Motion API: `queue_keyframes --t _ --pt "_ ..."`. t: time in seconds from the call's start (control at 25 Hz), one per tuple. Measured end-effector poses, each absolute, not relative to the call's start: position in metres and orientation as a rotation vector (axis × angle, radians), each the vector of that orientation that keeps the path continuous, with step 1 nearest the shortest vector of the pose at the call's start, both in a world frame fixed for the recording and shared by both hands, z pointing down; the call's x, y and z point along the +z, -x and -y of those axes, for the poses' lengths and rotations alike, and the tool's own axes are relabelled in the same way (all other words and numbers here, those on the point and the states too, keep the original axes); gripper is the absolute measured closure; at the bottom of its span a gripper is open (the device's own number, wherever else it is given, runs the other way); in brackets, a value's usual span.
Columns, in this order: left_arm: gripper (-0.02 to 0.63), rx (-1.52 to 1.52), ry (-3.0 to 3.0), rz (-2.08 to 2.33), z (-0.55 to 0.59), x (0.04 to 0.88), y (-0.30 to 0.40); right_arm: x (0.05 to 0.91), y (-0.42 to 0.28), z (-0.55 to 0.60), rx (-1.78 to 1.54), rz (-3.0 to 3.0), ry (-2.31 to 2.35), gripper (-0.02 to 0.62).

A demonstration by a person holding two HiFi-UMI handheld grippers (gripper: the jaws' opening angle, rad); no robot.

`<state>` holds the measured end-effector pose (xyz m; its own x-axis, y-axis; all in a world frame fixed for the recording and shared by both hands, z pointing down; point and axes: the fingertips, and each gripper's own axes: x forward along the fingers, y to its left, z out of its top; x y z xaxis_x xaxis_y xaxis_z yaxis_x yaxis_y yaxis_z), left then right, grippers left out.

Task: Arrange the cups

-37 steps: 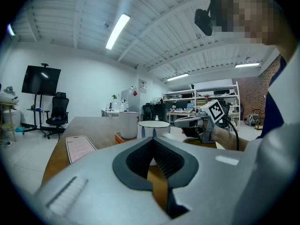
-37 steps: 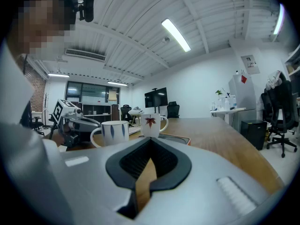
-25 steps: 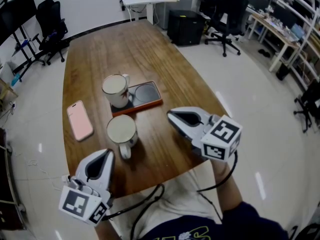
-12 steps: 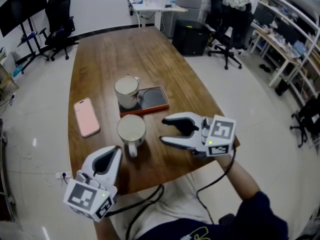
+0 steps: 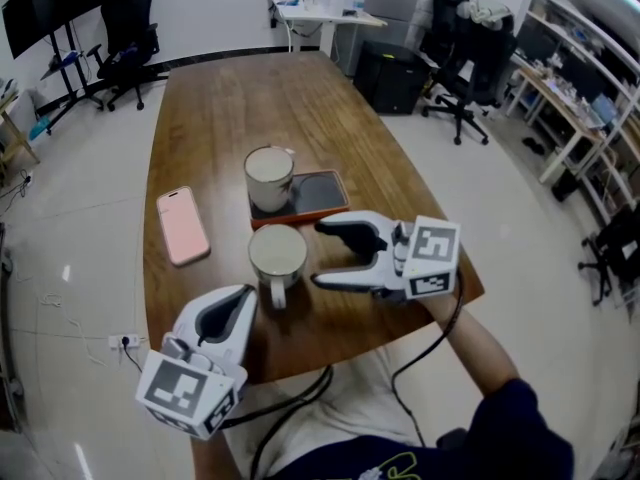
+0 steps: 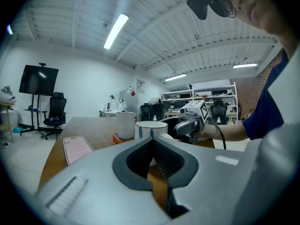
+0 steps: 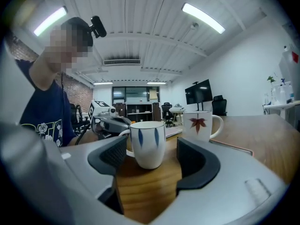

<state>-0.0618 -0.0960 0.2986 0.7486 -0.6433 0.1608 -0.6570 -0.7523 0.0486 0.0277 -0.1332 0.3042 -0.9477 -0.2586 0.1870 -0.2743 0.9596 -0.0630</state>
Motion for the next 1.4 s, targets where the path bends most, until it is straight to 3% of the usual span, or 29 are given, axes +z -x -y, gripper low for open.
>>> queue_keyframes --t 0.32,1.4 --pt "0.603 0.194 -2.836 1.059 0.094 0.298 0.06 0.314 -0.006 0.131 0.159 2.881 -0.244 0.224" --pt "0.603 0.205 -2.84 1.061 0.095 0.298 0.058 0.321 0.033 0.136 0.163 2.838 -0.119 0.225"
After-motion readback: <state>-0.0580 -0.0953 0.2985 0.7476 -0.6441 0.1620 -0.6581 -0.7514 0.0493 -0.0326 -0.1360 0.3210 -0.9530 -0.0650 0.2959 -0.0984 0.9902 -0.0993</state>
